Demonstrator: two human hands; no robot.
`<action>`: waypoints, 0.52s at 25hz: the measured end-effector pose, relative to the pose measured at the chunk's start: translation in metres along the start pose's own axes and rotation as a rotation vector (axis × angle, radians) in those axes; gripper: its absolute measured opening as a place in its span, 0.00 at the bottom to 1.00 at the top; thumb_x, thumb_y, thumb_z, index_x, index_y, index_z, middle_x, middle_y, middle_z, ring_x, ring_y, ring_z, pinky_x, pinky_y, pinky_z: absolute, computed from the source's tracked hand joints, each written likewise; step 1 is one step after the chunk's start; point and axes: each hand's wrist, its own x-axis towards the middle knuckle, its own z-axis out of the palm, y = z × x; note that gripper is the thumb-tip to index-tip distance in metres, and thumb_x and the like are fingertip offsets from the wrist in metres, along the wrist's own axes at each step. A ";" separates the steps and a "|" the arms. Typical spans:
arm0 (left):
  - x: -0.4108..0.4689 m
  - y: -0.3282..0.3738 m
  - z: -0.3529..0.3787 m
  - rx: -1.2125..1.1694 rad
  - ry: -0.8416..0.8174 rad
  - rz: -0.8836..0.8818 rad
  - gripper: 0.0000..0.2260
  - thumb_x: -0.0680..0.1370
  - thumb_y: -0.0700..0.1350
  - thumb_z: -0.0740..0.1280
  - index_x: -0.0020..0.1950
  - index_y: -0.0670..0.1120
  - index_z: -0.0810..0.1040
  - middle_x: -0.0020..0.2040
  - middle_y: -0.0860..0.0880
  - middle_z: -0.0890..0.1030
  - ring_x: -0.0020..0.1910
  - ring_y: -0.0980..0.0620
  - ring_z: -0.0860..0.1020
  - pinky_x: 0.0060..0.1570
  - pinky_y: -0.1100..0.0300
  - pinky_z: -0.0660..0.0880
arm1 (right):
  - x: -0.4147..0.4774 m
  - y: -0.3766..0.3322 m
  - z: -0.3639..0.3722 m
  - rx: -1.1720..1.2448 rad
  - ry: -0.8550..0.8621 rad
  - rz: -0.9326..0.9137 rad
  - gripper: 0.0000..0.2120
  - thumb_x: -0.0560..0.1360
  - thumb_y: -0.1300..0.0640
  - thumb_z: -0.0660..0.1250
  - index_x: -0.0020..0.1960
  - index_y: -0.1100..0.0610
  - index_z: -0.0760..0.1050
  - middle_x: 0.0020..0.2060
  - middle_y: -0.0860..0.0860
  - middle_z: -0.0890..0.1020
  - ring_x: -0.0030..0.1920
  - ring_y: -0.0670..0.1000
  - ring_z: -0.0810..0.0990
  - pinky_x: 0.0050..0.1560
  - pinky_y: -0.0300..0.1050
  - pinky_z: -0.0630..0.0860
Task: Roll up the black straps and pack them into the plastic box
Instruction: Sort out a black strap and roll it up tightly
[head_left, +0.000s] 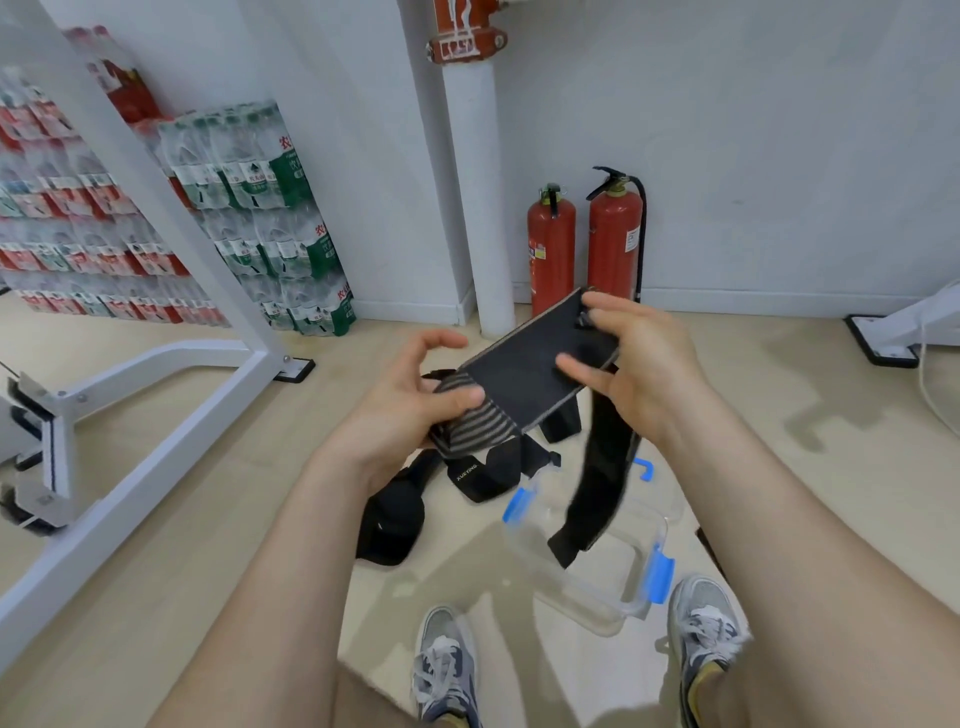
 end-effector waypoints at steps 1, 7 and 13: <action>0.001 0.001 0.001 -0.072 0.049 0.065 0.13 0.77 0.36 0.68 0.55 0.52 0.73 0.40 0.44 0.83 0.37 0.44 0.81 0.34 0.55 0.76 | -0.001 0.000 -0.002 -0.273 -0.122 -0.023 0.27 0.76 0.55 0.71 0.74 0.56 0.68 0.70 0.52 0.71 0.66 0.55 0.74 0.52 0.53 0.83; 0.002 0.003 0.021 -0.174 -0.005 0.177 0.05 0.73 0.43 0.70 0.47 0.45 0.79 0.39 0.50 0.82 0.39 0.51 0.81 0.38 0.58 0.80 | -0.004 0.023 0.009 -0.275 -0.391 0.020 0.56 0.65 0.59 0.81 0.80 0.43 0.49 0.76 0.50 0.65 0.59 0.52 0.82 0.50 0.51 0.82; -0.009 0.007 -0.009 -0.092 -0.426 0.138 0.28 0.70 0.23 0.65 0.65 0.47 0.74 0.56 0.43 0.83 0.56 0.43 0.82 0.59 0.53 0.78 | -0.004 0.016 0.009 -0.039 -0.265 -0.028 0.50 0.67 0.76 0.73 0.80 0.53 0.53 0.71 0.55 0.71 0.55 0.53 0.84 0.45 0.44 0.82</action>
